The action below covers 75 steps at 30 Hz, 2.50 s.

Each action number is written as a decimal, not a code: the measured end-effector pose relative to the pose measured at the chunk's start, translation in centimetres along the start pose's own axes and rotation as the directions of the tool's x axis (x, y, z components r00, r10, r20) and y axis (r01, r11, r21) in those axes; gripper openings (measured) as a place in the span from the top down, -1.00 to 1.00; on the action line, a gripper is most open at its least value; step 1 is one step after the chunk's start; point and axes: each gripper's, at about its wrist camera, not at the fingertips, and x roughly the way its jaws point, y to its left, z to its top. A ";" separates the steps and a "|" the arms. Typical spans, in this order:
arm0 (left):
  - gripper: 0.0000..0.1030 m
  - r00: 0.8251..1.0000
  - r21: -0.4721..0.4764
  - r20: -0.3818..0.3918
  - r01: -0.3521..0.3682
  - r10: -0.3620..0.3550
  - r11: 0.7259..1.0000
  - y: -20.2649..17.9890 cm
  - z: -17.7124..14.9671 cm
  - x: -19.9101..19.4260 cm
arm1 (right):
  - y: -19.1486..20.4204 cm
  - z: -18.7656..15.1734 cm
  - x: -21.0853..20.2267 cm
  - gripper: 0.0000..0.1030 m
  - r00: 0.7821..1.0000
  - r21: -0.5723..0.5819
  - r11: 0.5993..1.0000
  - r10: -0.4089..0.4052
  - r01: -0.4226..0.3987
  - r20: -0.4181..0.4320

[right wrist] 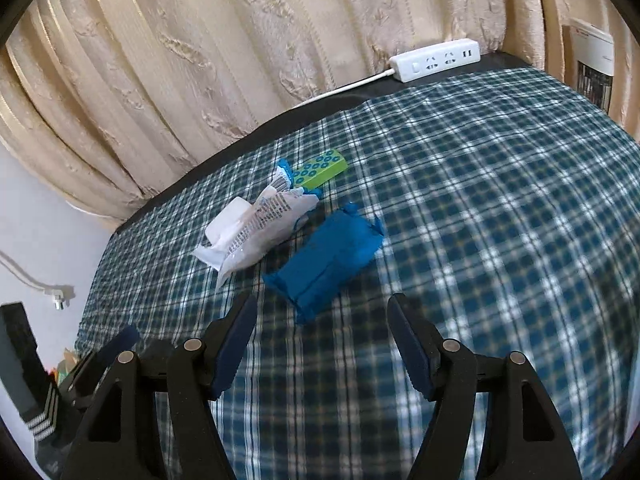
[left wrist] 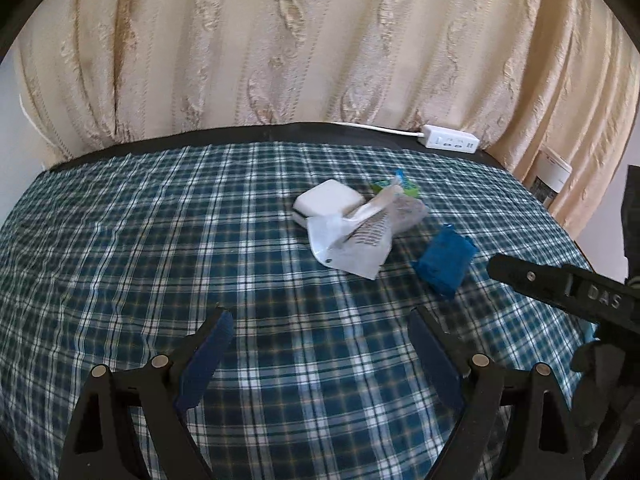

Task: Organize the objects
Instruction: 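Move both open tools from the bowl toward the blue pouch and white wipes, then grasp the blue pouch with the right tool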

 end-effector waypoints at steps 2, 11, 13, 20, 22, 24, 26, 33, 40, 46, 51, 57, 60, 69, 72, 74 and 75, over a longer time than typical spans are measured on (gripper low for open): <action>-0.78 1.000 -0.013 -0.008 0.001 -0.001 1.000 0.4 0.0 0.2 | 0.3 0.3 0.8 -0.34 1.000 0.002 1.000 -0.003 0.003 -0.004; -0.78 1.000 -0.059 -0.011 0.010 -0.011 0.998 1.4 0.2 -0.1 | -0.1 1.5 4.6 -0.34 0.999 0.063 0.998 0.015 -0.011 -0.050; -0.79 1.000 -0.066 -0.013 0.012 -0.013 0.998 1.5 0.2 -0.1 | 0.0 1.6 5.2 -0.34 0.998 0.066 0.998 0.012 -0.009 -0.056; -0.82 1.000 -0.084 -0.021 0.014 -0.015 0.996 1.9 0.1 0.1 | 0.2 2.1 6.6 -0.34 0.998 0.058 0.998 -0.003 0.006 -0.061; -0.82 1.000 -0.089 -0.024 0.013 -0.016 0.996 2.0 0.1 0.1 | 0.3 2.2 6.8 -0.34 0.998 0.053 0.999 -0.007 0.011 -0.061; -0.82 1.000 -0.092 -0.027 0.012 -0.015 0.996 2.0 0.1 0.2 | 0.5 2.3 7.2 -0.34 0.998 0.044 0.999 -0.017 0.019 -0.059; -0.82 0.999 -0.094 -0.031 0.010 -0.013 0.995 2.1 0.1 0.4 | 0.7 2.3 7.3 -0.34 0.998 0.027 0.999 -0.033 0.034 -0.052; -0.82 0.999 -0.102 -0.039 0.006 -0.010 0.995 2.2 -0.1 0.6 | 1.7 2.2 7.8 -0.34 0.995 -0.051 0.995 -0.092 0.090 -0.027; -0.82 0.999 -0.100 -0.047 0.001 -0.006 0.995 2.2 -0.1 0.9 | 2.1 2.0 8.2 -0.34 0.990 -0.118 0.983 -0.140 0.139 -0.001; -0.82 0.999 -0.102 -0.052 -0.003 -0.002 0.995 2.2 -0.2 1.1 | 2.1 1.7 8.2 -0.34 0.987 -0.152 0.975 -0.161 0.161 0.014; -0.82 0.998 -0.097 -0.055 -0.003 -0.002 0.995 2.2 -0.3 1.1 | 1.7 1.5 7.7 -0.31 0.985 -0.158 0.972 -0.171 0.172 0.021; -0.82 0.998 -0.095 -0.056 -0.005 0.000 0.995 2.2 -0.3 1.1 | 0.9 1.2 6.9 -0.18 0.983 -0.156 0.971 -0.181 0.183 0.027; -0.82 0.998 -0.093 -0.060 -0.009 0.003 0.996 2.1 -0.4 1.3 | 0.4 1.0 6.4 -0.15 0.982 -0.148 0.971 -0.184 0.186 0.029; -0.82 0.998 -0.082 -0.069 -0.019 0.013 0.996 1.7 -0.5 1.6 | -0.4 0.2 5.3 -0.04 0.982 -0.152 0.970 -0.185 0.188 0.038; -0.82 0.997 -0.081 -0.070 -0.020 0.014 0.997 1.7 -0.5 1.6 | -0.3 0.2 5.4 -0.05 0.983 -0.156 0.970 -0.181 0.185 0.037; -0.82 0.997 -0.082 -0.069 -0.020 0.014 0.996 1.7 -0.5 1.6 | -0.3 0.4 5.6 -0.06 0.983 -0.156 0.971 -0.181 0.184 0.035; -0.82 0.997 -0.082 -0.070 -0.019 0.014 0.996 1.7 -0.5 1.7 | -0.2 0.5 5.7 -0.06 0.983 -0.156 0.970 -0.182 0.185 0.035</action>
